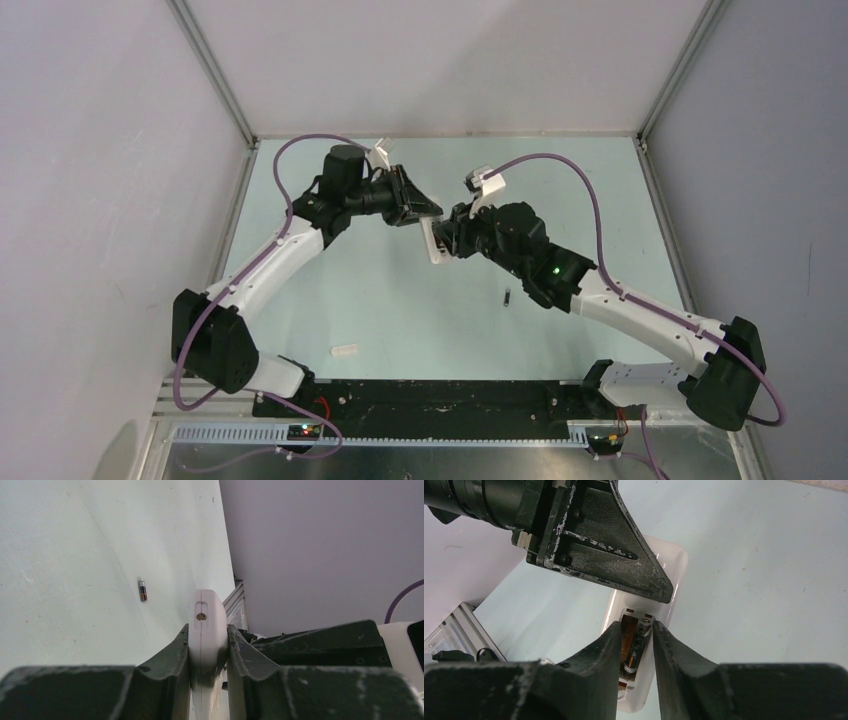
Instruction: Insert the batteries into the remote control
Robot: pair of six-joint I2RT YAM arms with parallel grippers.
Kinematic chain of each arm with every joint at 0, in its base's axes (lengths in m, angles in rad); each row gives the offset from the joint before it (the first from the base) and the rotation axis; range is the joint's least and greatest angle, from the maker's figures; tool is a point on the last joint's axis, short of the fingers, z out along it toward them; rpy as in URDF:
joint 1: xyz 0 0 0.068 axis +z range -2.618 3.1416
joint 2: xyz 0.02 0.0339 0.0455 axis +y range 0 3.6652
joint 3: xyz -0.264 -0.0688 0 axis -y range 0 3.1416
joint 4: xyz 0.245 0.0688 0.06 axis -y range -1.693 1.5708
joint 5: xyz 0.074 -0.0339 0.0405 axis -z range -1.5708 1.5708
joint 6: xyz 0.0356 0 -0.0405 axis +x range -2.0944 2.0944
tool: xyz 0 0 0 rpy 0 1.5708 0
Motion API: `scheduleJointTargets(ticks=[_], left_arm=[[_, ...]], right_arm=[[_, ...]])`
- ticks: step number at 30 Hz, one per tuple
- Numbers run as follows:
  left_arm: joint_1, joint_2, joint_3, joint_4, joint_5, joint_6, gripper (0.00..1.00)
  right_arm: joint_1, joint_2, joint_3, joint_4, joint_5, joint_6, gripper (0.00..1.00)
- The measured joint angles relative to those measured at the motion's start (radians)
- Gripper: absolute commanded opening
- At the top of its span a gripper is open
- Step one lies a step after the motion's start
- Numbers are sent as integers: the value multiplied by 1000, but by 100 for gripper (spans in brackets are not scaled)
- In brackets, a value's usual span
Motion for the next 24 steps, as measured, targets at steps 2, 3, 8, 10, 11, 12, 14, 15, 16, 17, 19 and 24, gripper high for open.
scheduleJointTargets(ticks=[2, 3, 8, 10, 11, 12, 14, 15, 16, 17, 19, 24], left_arm=[[1, 2, 0, -1, 0, 6, 0], [1, 3, 0, -1, 0, 8, 0], [1, 13, 0, -8, -8, 23, 0], [2, 16, 0, -11, -9, 26, 0], [3, 18, 0, -14, -10, 31, 0], [3, 19, 0, -18, -12, 33, 0], [5, 19, 0, -23, -16, 41, 0], [5, 19, 0, -24, -18, 45, 0], [5, 19, 0, -25, -18, 49, 0], [5, 19, 0, -26, -18, 50, 0], [5, 19, 0, -29, -18, 53, 0], [5, 19, 0, -40, -18, 58, 0]], right_arm=[[-2, 0, 0, -3, -1, 6, 44], [-3, 0, 0, -3, -1, 10, 51], [-9, -21, -6, -7, -19, 36, 71], [-17, -39, -8, -10, -35, 50, 73], [-26, -50, -8, -10, -48, 61, 72], [-35, -58, -8, -10, -60, 73, 70], [-58, -72, -8, -9, -90, 104, 62], [-73, -78, -8, -9, -109, 120, 59], [-86, -81, -8, -9, -126, 133, 54], [-94, -82, -8, -9, -139, 141, 51], [-108, -82, -8, -10, -159, 151, 46], [-117, -66, -7, -9, -220, 135, 28]])
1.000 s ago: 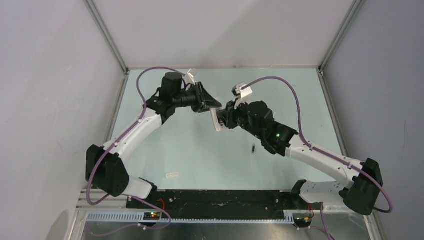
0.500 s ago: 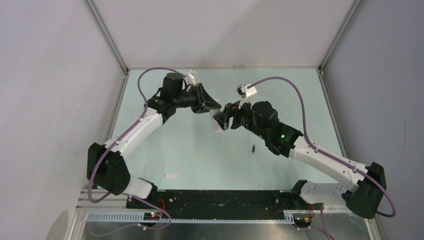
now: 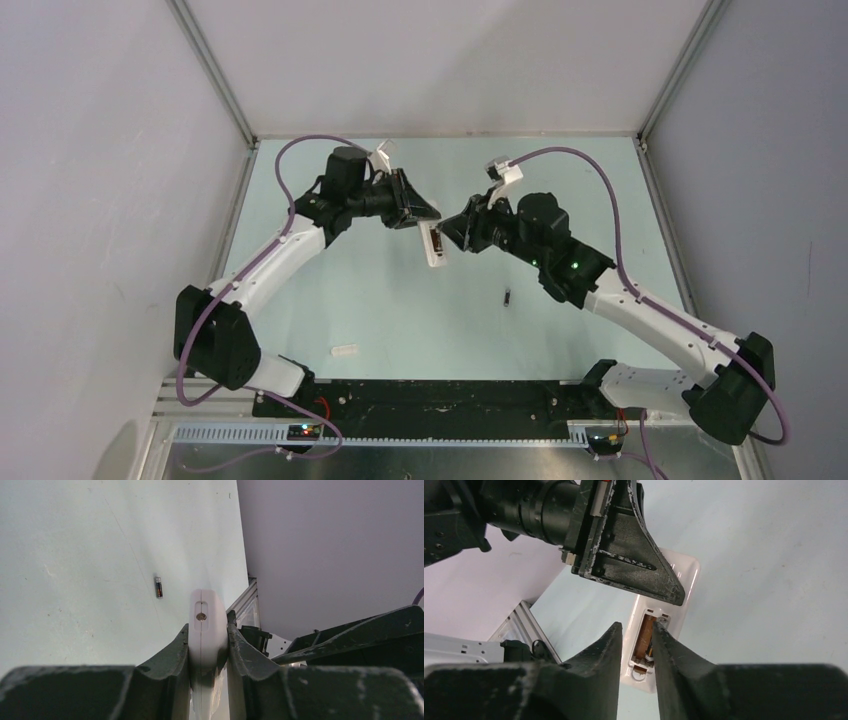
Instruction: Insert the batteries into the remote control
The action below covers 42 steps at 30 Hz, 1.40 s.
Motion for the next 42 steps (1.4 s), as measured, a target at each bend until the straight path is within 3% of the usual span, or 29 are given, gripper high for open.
scheduleJointTargets(ticks=[9, 21, 42], left_arm=[[0, 0, 0, -10, 1, 0, 0], [1, 11, -5, -12, 2, 1, 0], [1, 37, -5, -13, 24, 10, 0]], right_arm=[[-16, 105, 32, -41, -52, -32, 16], [-16, 126, 56, -46, -52, -37, 23], [-23, 176, 75, -59, -78, -96, 16]])
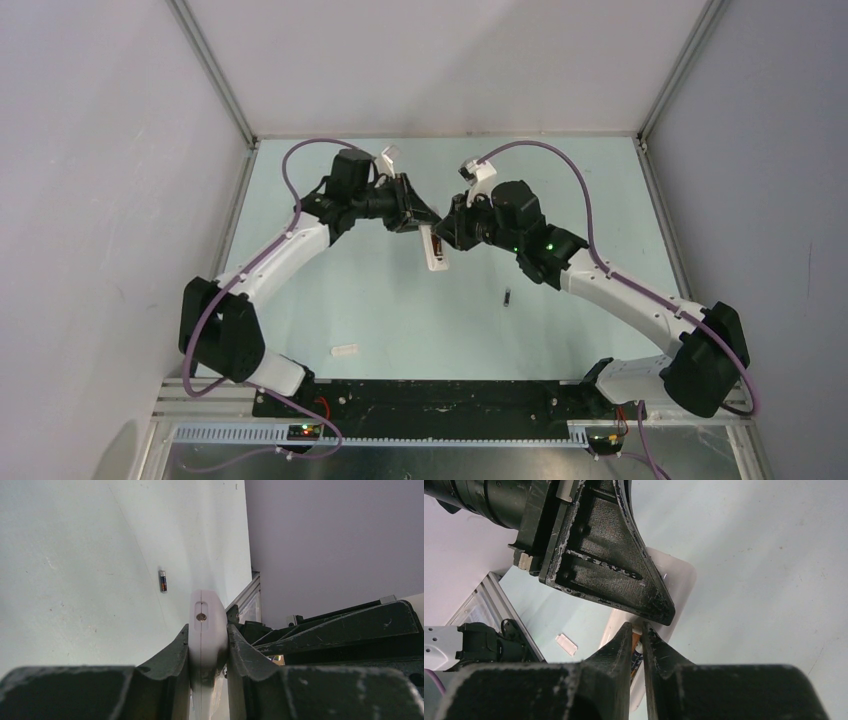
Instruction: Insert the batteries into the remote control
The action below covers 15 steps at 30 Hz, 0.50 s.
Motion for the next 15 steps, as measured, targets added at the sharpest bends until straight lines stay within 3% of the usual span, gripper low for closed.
scheduleJointTargets(ticks=[15], left_arm=[[0, 12, 2, -23, 4, 8, 0]], right_arm=[[-14, 15, 5, -16, -72, 2, 12]])
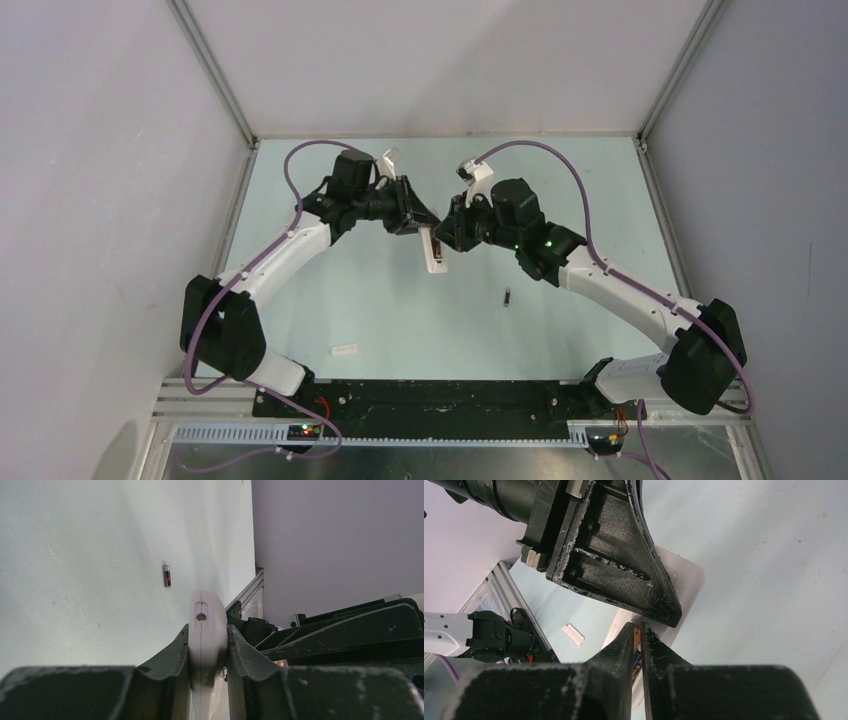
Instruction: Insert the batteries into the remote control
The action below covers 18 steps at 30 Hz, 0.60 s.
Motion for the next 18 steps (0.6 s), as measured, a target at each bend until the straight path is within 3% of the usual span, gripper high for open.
scheduleJointTargets(ticks=[18], left_arm=[[38, 0, 8, -29, 8, -2, 0]], right_arm=[[-1, 40, 11, 6, -69, 19, 6]])
